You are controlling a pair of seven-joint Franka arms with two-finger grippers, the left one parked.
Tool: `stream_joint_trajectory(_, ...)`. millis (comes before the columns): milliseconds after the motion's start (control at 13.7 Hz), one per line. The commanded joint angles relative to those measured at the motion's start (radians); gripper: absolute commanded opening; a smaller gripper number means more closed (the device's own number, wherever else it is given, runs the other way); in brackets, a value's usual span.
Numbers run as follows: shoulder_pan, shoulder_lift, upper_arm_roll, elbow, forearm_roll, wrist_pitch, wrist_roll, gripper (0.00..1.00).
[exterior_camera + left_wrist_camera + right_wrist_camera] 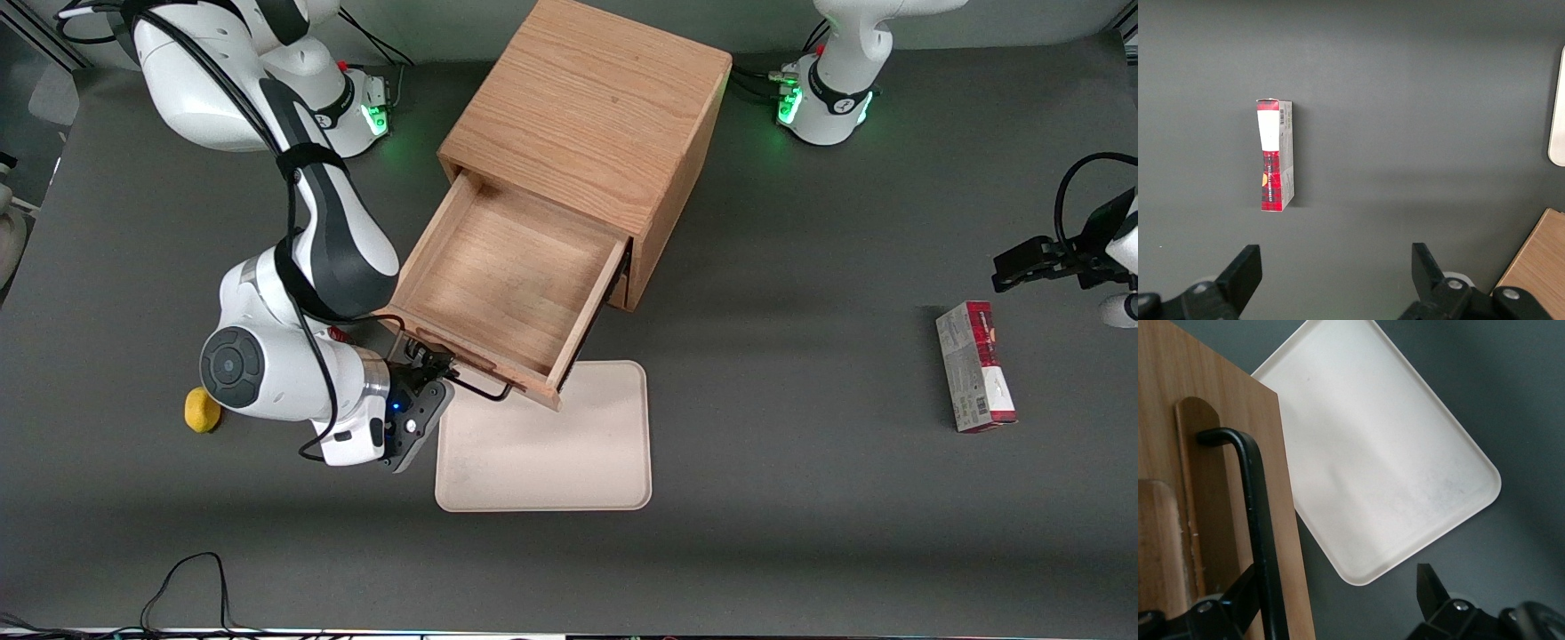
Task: Open upper drawer
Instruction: 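Pull the upper drawer out along its runners with the right gripper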
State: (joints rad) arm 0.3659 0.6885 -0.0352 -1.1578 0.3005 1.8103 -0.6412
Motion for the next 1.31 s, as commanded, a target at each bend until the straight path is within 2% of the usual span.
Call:
stream_joint_trajectory(0,-0.016,0.028,0.008,0.050,0.020,0.000,-0.015,1.00)
stream_joint_trajectory(146,-0.030,0.028,0.008,0.056,0.029,0.000,-0.011,1.00)
stream_joint_trajectory(292,-0.041,0.028,0.005,0.058,0.092,0.000,-0.008,1.00)
stream_joint_trajectory(365,-0.047,0.028,0.003,0.058,0.101,0.001,-0.005,1.00)
stream_joint_trajectory(876,-0.084,-0.013,-0.003,0.058,0.100,-0.012,0.121,1.00)
stream_joint_trajectory(1095,-0.099,-0.101,-0.005,0.044,0.077,-0.092,0.121,1.00)
stream_joint_trajectory(1241,-0.087,-0.225,-0.020,-0.058,-0.022,-0.149,0.117,1.00)
